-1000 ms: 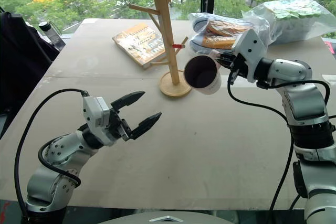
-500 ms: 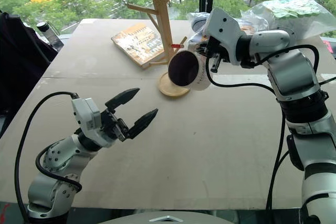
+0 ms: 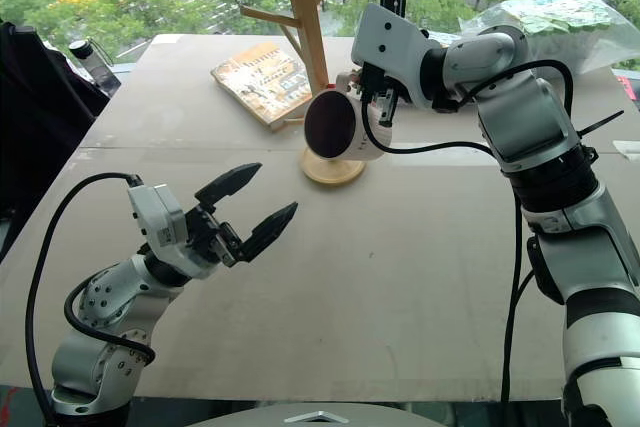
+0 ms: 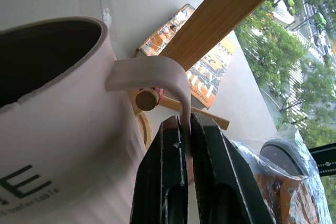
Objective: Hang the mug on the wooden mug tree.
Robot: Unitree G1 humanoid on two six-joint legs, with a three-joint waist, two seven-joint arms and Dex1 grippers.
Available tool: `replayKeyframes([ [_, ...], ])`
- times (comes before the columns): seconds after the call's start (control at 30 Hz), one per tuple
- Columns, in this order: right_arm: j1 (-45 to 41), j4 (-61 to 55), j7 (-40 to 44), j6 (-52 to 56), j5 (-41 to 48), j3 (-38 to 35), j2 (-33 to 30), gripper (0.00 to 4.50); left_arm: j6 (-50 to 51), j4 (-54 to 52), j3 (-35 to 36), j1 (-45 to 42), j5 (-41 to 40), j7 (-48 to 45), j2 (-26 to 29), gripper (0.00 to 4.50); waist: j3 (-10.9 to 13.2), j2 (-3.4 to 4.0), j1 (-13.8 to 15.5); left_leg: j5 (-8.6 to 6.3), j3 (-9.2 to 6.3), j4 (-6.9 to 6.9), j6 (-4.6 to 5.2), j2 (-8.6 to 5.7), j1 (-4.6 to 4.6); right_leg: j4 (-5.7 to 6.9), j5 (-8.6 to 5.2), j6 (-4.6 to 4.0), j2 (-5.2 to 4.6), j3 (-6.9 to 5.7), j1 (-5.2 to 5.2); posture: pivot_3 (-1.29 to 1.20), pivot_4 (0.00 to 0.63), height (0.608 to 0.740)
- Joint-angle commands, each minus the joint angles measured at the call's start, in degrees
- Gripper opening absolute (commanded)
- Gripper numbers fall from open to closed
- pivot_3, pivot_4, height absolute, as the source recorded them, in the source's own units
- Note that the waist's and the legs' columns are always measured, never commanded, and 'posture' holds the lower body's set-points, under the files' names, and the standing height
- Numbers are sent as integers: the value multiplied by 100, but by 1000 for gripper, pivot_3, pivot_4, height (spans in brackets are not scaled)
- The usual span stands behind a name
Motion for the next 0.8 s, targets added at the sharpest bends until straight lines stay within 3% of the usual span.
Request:
replayKeyframes([
  [0.03, -276, 24, 42, -170, -168, -33, 80, 77, -174, -119, 12, -14, -25, 16, -35, 4500, 0, 0, -3, 0, 1, 0, 0, 0, 0, 0, 0, 0, 0, 0, 0, 0, 150, 740],
  [0.23, -380, 172, 117, -288, -360, 35, 171, 77, -253, -105, -17, -2, -9, 69, -108, 4500, 1, 1, -5, 0, 1, -1, -1, 0, -5, 1, 0, -1, 0, 1, -6, 0, 150, 740],
  [0.27, -396, 213, 112, -320, -391, 31, 187, 310, -260, -107, -21, 3, -5, 74, -114, 4500, 1, 1, -5, 0, 1, -1, -1, 0, -6, 0, 0, -1, 0, 2, -7, 0, 150, 740],
  [0.33, -425, 287, 104, -376, -437, 3, 217, 859, -266, -110, -23, 8, -1, 78, -122, 4500, 1, 1, -5, 0, 2, -1, -1, 0, -6, 0, 1, -1, 0, 2, -7, 0, 150, 740],
  [0.47, -477, 393, 69, -423, -476, -114, 250, 2620, -281, -127, -19, 35, -3, 88, -139, 4500, 1, 1, -7, 0, 2, -2, -1, 0, -6, 1, 1, -1, 0, 2, -9, 0, 150, 740],
  [0.57, -492, 475, 10, -417, -474, -207, 229, 4218, -286, -128, 2, 35, -30, 90, -148, 4500, 1, 1, -6, 0, 2, -3, -1, 0, -6, 1, 1, -2, 0, 2, -10, 0, 150, 740],
  [0.6, -493, 501, -19, -383, -459, -248, 227, 4467, -283, -121, 16, 25, -47, 90, -147, 4500, 1, 1, -6, 0, 2, -4, -1, 0, -6, 0, 1, -2, 0, 2, -10, 0, 150, 740],
  [0.8, -14, 187, -59, 500, 62, -894, 92, 4467, -308, -132, 183, -99, -149, 349, -300, 4500, 1, 1, 9, 0, 2, -4, -1, 0, -8, 0, 1, -2, 0, 2, -10, 0, 150, 740],
])
